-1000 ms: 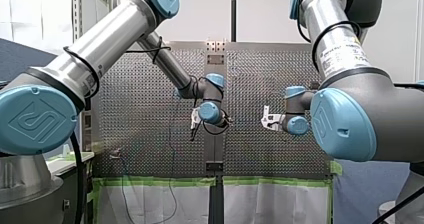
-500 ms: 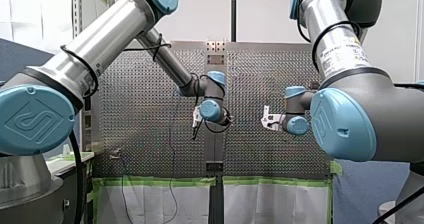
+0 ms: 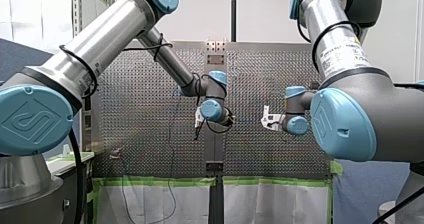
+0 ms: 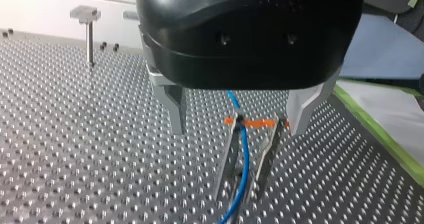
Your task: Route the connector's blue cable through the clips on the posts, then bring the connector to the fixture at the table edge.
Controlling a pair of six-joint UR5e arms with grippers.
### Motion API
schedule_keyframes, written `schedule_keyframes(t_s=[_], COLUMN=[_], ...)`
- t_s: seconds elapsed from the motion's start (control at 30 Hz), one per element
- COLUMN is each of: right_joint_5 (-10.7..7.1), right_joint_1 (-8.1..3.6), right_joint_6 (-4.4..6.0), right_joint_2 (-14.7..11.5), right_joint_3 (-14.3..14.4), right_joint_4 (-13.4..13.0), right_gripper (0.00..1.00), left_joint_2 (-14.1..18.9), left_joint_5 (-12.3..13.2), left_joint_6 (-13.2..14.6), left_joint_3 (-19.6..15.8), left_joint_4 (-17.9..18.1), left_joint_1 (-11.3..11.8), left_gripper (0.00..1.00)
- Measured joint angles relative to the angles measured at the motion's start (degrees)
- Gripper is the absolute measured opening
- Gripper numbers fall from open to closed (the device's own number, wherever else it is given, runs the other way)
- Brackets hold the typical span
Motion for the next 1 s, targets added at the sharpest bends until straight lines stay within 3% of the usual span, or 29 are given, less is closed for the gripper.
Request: schedule_keyframes(t_s=[0.23,0.73,1.0], right_joint_5=[-0.06,-0.27,-0.27], right_joint_1=[0.00,-0.02,-0.01], right_joint_6=[0.07,0.10,0.09], right_joint_2=[0.00,0.00,0.00], right_joint_3=[0.02,0.01,0.01], right_joint_4=[-0.12,-0.29,-0.03], right_gripper=[0.00,0.00,0.00], left_joint_2=[0.00,-0.05,0.15], left_joint_5=[1.11,1.18,0.61], left_joint_6=[-0.74,-0.97,-0.68], left_joint_3=[0.01,0.02,-0.42], left_joint_4=[0.46,0.58,-1.04], left_joint_1=[-0.18,-0.25,-1.45], left_gripper=[1.00,1.00,1.00])
